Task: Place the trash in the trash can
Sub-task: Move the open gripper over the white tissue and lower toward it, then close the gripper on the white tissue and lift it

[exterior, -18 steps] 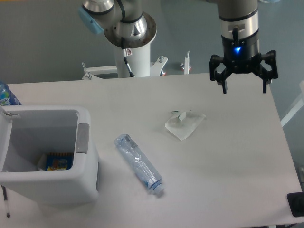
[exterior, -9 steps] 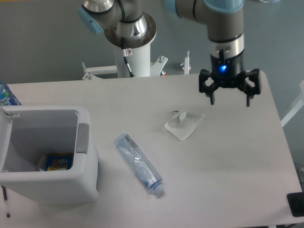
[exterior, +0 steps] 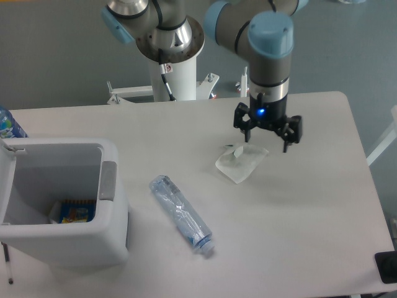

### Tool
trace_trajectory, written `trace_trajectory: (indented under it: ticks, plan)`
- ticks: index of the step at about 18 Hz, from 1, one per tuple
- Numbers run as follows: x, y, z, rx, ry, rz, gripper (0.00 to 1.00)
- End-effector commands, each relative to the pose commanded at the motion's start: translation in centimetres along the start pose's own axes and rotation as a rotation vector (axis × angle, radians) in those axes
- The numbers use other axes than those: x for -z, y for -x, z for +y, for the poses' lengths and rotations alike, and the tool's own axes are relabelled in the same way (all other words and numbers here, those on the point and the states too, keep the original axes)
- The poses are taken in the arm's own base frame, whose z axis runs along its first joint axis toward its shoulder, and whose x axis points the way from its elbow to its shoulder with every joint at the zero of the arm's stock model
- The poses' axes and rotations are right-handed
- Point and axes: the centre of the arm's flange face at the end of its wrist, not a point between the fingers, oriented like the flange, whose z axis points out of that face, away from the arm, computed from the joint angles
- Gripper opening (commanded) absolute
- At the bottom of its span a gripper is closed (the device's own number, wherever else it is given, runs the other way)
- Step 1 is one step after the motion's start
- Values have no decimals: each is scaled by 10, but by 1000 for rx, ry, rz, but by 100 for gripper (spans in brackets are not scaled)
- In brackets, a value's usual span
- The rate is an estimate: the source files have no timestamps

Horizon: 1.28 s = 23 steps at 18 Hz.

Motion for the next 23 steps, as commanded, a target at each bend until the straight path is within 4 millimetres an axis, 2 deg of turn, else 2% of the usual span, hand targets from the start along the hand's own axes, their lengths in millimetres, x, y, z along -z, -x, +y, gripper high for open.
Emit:
trace_trajectory:
  ticks: [5,7,12,13,16,17,18,23]
  plan:
    - [-41,-34,3,-105,-29,101,100]
    - [-60,-39,0,-113,-23,140,100]
    - [-81,-46,-6,-119,-7,180,100]
    - [-82,-46,-6,-119,-7,182,90]
    - [-80,-42,-7,-117,-7,170,24]
    - [-79,-42,-7,-111,-7,168,7]
    - [-78,-41,-8,-105,-7,165,0]
    - [-73,-36,-8,-99,-11,156,0]
